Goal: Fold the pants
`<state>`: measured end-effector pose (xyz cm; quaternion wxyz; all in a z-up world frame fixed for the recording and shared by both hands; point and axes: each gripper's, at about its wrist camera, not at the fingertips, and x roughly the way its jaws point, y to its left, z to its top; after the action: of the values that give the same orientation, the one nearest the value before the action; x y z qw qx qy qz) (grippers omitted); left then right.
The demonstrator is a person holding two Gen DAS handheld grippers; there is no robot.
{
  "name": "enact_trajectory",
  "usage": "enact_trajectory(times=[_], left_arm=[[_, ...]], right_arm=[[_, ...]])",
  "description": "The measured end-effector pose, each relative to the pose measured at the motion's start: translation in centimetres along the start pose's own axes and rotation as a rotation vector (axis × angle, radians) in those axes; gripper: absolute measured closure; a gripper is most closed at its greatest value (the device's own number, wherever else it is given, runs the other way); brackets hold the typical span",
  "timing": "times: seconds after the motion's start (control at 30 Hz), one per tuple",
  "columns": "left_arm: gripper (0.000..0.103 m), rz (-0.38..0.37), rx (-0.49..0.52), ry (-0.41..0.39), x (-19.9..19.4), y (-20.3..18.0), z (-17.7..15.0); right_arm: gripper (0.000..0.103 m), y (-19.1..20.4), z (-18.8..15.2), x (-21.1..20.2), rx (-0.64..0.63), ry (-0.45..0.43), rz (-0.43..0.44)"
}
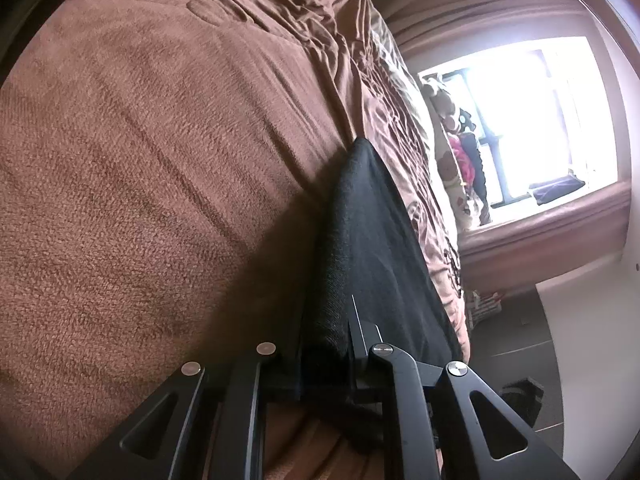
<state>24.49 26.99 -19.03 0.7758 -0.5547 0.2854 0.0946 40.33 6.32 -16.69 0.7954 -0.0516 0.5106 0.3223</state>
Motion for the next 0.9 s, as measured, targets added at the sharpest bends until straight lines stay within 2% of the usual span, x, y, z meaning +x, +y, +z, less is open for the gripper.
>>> enact_trajectory(times=[0.2,0.9], left_arm=[[0.087,0.022,-0.008,0.002,0.7,0.1,0.1],[0.087,0.017,-0.054,0.015,1.1,1.6,0.3]], right_arm=[[0.100,-0.4,2.6,1.2,-0.005,-0.019,-0.037],[0.102,-2.7,11.8,7.4,0.052,-0.010,-0.102]])
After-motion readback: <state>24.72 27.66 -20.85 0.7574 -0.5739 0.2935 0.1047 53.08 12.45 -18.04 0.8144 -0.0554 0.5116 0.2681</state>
